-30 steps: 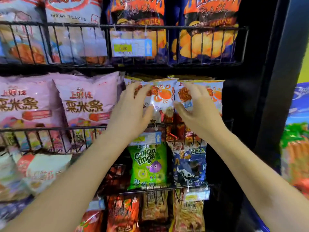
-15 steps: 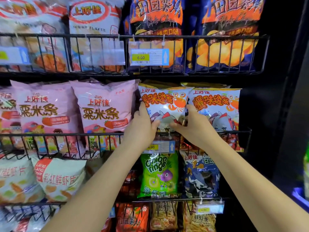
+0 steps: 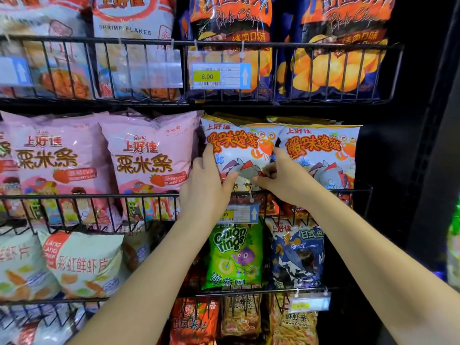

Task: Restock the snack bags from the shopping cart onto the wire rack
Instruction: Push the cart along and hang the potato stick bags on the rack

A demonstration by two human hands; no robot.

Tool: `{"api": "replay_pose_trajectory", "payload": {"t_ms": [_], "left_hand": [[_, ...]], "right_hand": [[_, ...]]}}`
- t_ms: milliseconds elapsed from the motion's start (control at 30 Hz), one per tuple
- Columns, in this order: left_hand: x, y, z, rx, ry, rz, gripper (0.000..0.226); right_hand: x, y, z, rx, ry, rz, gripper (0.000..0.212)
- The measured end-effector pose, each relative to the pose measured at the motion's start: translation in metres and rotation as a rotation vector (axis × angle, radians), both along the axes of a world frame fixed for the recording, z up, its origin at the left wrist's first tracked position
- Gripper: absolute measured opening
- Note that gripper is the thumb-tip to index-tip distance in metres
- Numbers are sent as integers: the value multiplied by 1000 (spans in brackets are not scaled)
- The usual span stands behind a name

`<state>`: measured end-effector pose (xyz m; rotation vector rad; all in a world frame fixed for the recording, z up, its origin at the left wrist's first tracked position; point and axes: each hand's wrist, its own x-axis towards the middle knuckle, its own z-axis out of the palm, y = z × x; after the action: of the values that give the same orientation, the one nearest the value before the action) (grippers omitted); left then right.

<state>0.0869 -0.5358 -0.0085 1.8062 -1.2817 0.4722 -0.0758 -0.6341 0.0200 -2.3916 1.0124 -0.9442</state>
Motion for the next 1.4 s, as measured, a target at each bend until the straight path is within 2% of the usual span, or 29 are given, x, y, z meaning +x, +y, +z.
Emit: {"api": "replay_pose_trajectory", "payload": {"t_ms": [233,467,633,733,767,867,967,1200,1400], "left_hand": [[0,-1,4,52,1,-4,84],[-6,7,6,130,-6,-21,90],[-10,16,8,145,5,-42,94],[-10,24,6,130,-21,-59,91],[-11,28,4,122,-39,-59,90],[-12,41,2,119,-85,-87,83],[-6,61,-3,109,-113,-124,71],[66,142,-17,59,-144,-134,52],[161,225,-39,194,-123,-70,55]], "right_hand": [[1,-8,6,48,91,1,79],[-3,7,13,63,249,-52,61],[-5,20,5,5,174,-87,40],[-5,25,-3,-71,-1,-75,37],[-6,26,-7,-99,-57,-61,40],[-3,40,-20,-300,-37,-146,79],[8,64,-25,-441,4,-171,81],[64,140,-40,-402,-17,-87,69],[145,223,-67,-322,-28,-58,62]]}}
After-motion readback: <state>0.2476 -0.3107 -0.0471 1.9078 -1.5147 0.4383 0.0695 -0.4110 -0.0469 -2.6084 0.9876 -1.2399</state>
